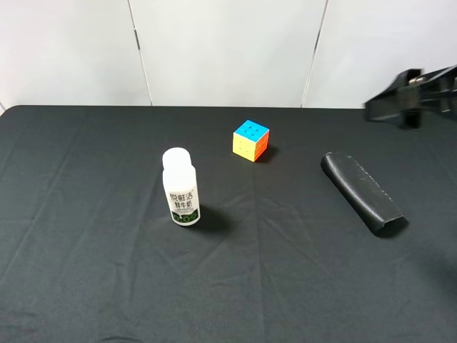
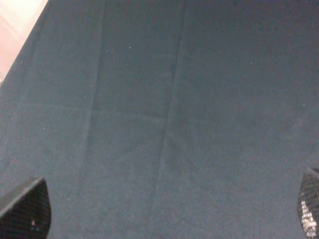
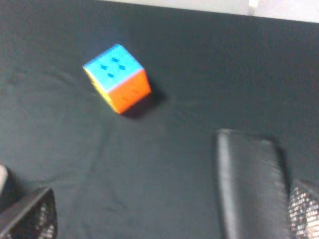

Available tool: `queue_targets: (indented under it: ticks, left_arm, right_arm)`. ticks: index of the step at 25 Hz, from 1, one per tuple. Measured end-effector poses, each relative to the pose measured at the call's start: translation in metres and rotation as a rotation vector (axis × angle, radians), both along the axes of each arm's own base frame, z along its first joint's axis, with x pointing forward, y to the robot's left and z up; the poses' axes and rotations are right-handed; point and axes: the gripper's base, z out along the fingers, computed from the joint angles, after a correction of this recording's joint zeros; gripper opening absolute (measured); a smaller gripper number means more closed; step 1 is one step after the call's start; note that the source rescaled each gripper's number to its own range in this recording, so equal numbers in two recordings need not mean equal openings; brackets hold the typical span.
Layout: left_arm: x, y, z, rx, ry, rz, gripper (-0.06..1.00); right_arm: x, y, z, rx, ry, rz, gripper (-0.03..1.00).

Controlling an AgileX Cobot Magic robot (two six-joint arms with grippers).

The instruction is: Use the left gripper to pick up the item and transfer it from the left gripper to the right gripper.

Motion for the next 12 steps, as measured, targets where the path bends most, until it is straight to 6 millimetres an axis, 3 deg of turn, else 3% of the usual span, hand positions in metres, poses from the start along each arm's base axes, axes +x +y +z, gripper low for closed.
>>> queue_targets:
  ticks: [4,12]
  left_arm:
    - [0.0,0.0,0.0,0.0,0.0,0.0,0.98]
    - [0.0,0.0,0.0,0.0,0.0,0.0,0.98]
  right_arm:
    - [-0.022,-0.011,0.013,-0.058,-0.005,-0.031,1.0]
    - [-0.086,-0.028,0.028,-0.083,-0.014,-0.04,1.0]
